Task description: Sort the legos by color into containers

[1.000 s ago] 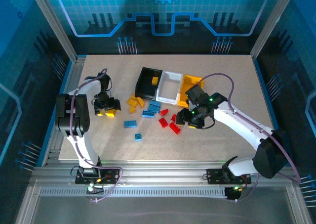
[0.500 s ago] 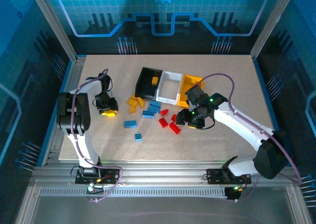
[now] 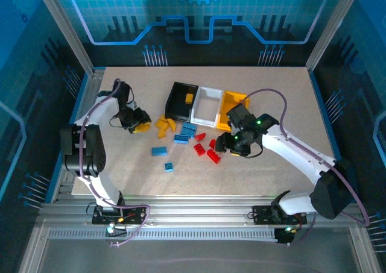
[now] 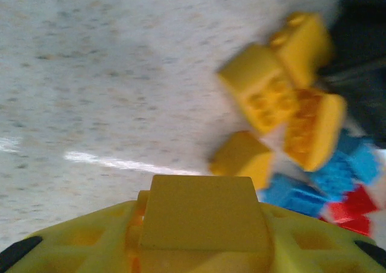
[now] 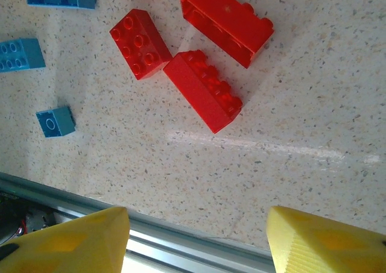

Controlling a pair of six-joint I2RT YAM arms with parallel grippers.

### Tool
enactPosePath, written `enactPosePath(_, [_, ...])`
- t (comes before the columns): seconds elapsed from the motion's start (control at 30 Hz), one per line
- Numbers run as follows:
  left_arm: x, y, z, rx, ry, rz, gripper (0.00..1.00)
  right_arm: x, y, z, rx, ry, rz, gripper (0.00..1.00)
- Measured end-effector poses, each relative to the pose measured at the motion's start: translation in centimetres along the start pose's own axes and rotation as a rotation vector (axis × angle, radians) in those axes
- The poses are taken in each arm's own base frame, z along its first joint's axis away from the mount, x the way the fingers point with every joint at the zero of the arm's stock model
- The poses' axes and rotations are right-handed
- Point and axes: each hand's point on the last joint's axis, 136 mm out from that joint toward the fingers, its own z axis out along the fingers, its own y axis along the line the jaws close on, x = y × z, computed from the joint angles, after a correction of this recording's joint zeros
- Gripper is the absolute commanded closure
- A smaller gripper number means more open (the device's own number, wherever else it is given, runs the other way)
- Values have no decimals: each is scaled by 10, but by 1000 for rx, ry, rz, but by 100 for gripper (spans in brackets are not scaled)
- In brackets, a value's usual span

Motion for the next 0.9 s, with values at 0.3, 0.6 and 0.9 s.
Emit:
enactPosePath(0.3, [-15,-107,-1,261,-17,-128,51,10,-20,-5,-2,-24,29,36])
enactPosePath(0.6, [-52,-192,23,364,-26,-144,50,13,-29,-21,-31,-78,50,36])
enactPosePath(0.9, [-68,-192,53,327,-12,-196,44,24,-49,-29,-20,-95,97,36])
